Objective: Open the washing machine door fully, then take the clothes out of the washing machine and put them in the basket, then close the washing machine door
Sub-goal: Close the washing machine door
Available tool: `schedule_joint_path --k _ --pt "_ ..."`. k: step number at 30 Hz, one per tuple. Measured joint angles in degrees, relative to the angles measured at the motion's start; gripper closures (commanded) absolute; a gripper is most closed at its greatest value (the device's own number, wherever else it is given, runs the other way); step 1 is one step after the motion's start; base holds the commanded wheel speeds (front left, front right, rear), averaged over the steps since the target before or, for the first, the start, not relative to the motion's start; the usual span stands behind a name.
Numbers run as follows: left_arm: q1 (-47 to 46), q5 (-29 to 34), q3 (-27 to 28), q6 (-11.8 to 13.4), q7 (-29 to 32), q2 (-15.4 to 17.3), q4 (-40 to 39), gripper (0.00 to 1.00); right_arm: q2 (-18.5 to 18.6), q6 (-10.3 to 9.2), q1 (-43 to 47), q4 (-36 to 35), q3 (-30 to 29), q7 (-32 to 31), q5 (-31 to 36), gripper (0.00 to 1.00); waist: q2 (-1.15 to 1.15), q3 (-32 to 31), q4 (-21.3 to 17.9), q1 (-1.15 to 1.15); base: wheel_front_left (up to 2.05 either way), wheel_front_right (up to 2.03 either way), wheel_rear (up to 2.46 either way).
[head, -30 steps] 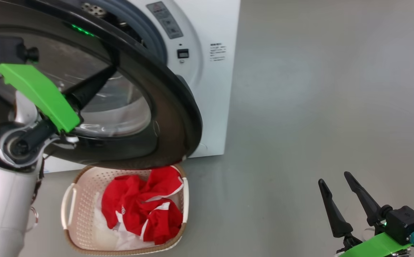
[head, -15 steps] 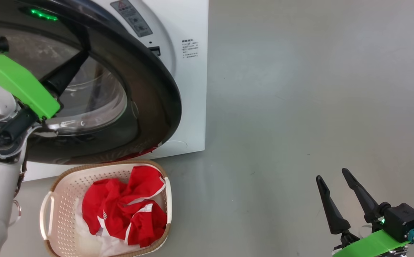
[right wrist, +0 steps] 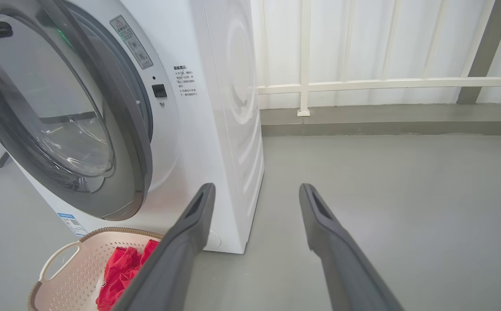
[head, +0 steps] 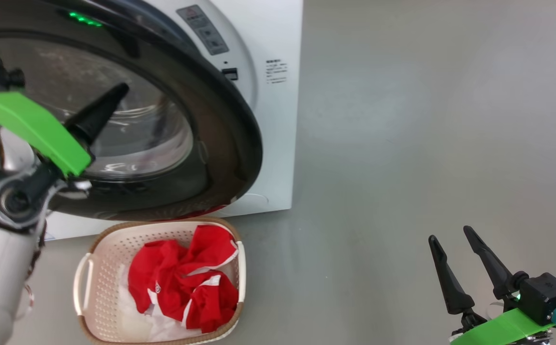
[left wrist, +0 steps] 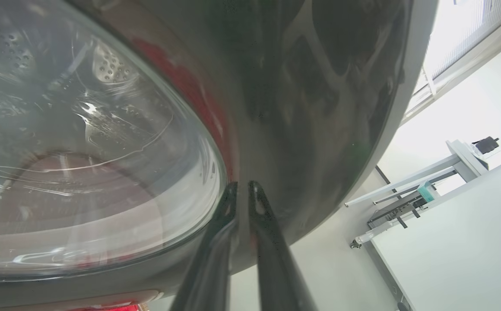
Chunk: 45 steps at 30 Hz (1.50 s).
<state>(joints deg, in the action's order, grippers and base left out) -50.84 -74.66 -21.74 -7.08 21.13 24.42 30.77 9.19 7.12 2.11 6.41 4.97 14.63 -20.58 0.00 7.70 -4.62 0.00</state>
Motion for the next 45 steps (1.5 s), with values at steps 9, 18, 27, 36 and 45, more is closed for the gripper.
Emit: schedule_joint_path --k 9,18,27,36,45 --pt "6.9 -2.6 -3.0 0.0 -3.7 0.3 -3.7 0.0 1.1 0.0 0.2 0.0 0.2 0.0 0.0 0.0 0.0 -1.5 3.3 0.0 0.0 0.0 0.0" --pt "16.0 -3.0 -5.3 0.0 -10.3 1.9 -6.7 0.0 1.2 0.0 1.8 0.1 0.2 0.0 0.0 0.0 0.0 -3.2 6.3 0.0 0.0 0.0 0.0" --pt "27.1 -3.7 -6.3 0.0 -19.2 3.5 -7.6 0.0 1.3 0.0 3.8 0.1 -0.1 0.0 0.0 0.0 0.0 -5.1 6.5 0.0 0.0 0.0 0.0" --pt "34.5 -4.6 -6.5 0.0 -25.0 3.8 -7.3 0.0 1.2 0.0 4.9 -0.1 -0.8 0.0 0.0 0.0 0.0 -5.0 5.8 0.0 0.0 0.0 0.0" --pt "40.7 -5.0 -6.7 0.0 -31.7 3.9 -5.5 0.0 1.2 0.0 5.0 0.0 -1.2 0.0 0.0 0.0 0.0 -5.1 4.7 0.0 0.0 0.0 0.0"
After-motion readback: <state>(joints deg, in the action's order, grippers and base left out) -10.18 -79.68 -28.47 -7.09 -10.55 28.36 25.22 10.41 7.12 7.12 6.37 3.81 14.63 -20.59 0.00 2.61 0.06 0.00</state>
